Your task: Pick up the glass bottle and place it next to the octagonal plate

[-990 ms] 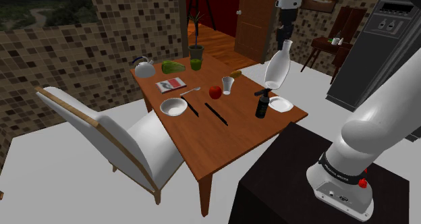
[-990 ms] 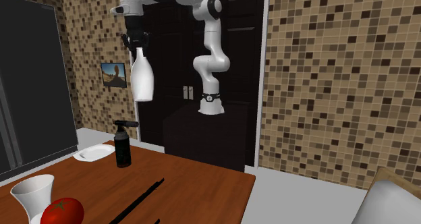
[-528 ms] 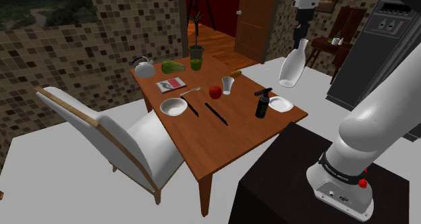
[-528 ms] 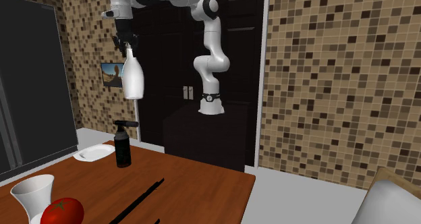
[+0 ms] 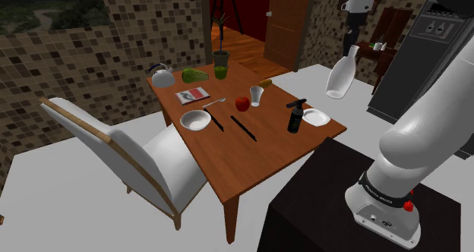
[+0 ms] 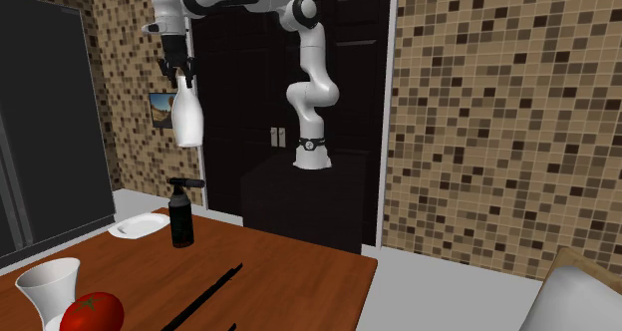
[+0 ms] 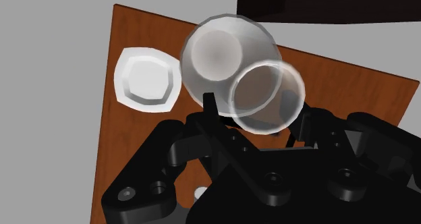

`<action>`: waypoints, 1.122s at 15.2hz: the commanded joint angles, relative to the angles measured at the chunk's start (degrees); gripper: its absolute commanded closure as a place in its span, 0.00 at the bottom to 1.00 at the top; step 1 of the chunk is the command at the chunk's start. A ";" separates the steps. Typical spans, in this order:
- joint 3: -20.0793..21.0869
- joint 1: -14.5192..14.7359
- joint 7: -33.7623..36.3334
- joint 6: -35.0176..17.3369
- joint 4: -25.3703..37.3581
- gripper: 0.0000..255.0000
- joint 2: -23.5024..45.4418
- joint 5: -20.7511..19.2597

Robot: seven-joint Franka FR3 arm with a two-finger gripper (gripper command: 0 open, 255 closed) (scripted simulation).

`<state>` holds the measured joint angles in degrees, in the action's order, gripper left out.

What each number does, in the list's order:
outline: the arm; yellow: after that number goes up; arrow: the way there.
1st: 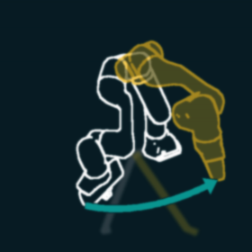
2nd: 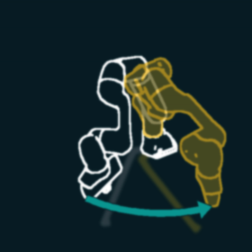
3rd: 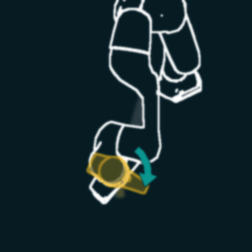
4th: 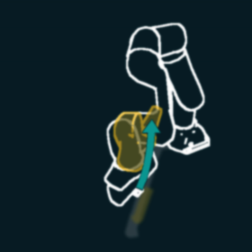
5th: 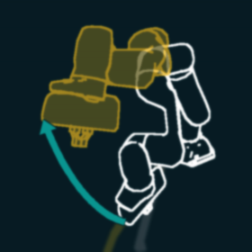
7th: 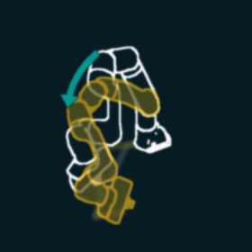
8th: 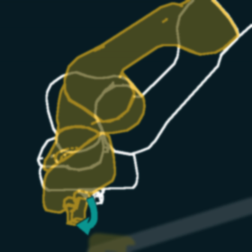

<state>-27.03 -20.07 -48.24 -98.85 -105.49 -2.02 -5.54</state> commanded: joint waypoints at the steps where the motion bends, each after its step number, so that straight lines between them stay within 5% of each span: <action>1: -0.10 -0.10 -0.06 -1.55 -1.63 1.00 -0.14 -0.11; 17: -0.49 -0.42 -0.09 -13.64 -11.31 1.00 2.51 0.77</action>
<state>-27.49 -20.46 -48.32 -111.63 -116.07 0.41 -4.79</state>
